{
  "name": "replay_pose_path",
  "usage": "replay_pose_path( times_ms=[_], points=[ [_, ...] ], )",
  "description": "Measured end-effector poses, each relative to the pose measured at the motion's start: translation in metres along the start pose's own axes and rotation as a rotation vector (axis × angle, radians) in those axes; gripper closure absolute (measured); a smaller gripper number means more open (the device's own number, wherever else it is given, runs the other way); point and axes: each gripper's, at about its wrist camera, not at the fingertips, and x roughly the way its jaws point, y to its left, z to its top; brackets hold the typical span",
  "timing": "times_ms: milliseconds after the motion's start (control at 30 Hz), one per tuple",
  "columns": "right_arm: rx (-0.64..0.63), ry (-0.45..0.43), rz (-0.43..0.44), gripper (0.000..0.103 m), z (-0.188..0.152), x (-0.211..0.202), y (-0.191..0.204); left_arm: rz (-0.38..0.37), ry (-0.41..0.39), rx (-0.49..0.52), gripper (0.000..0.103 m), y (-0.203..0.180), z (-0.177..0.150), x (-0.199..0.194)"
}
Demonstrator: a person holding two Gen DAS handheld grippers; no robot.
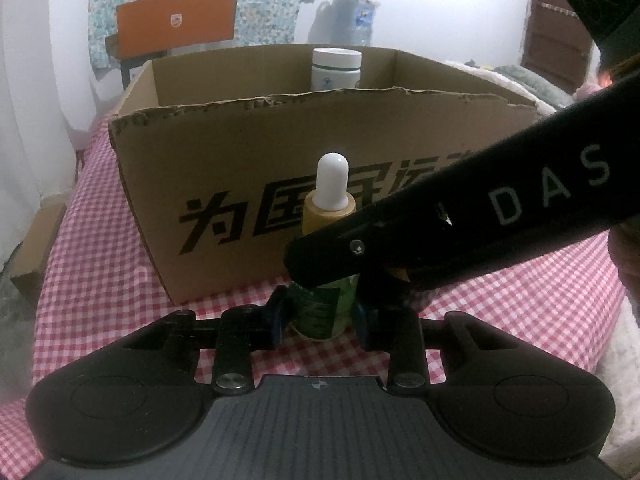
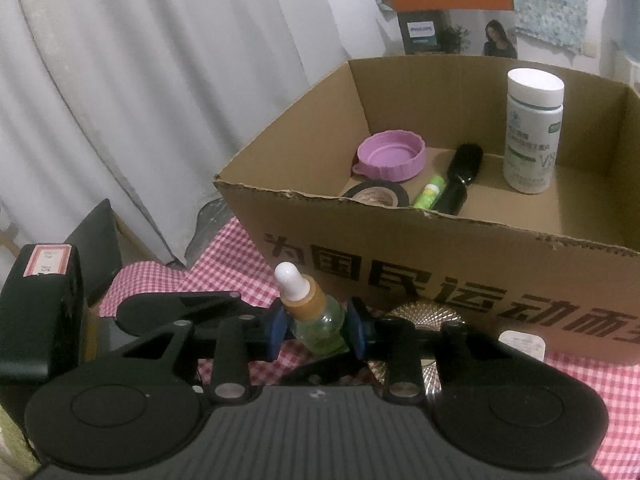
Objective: Organize rigid objects
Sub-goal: 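Carry the dropper bottle with the right gripper into the box and release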
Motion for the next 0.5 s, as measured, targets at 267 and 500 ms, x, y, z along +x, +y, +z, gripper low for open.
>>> replay_pose_path(
  times_ms=[267, 500],
  points=[
    [-0.008, -0.015, 0.011, 0.068, 0.001, -0.009, 0.005, 0.021, -0.034, 0.025, 0.071, -0.005, 0.004, -0.024],
    [-0.05, -0.086, 0.046, 0.068, 0.011, -0.042, 0.018, 0.079, -0.11, 0.079, 0.072, -0.019, 0.022, -0.068]
  ],
)
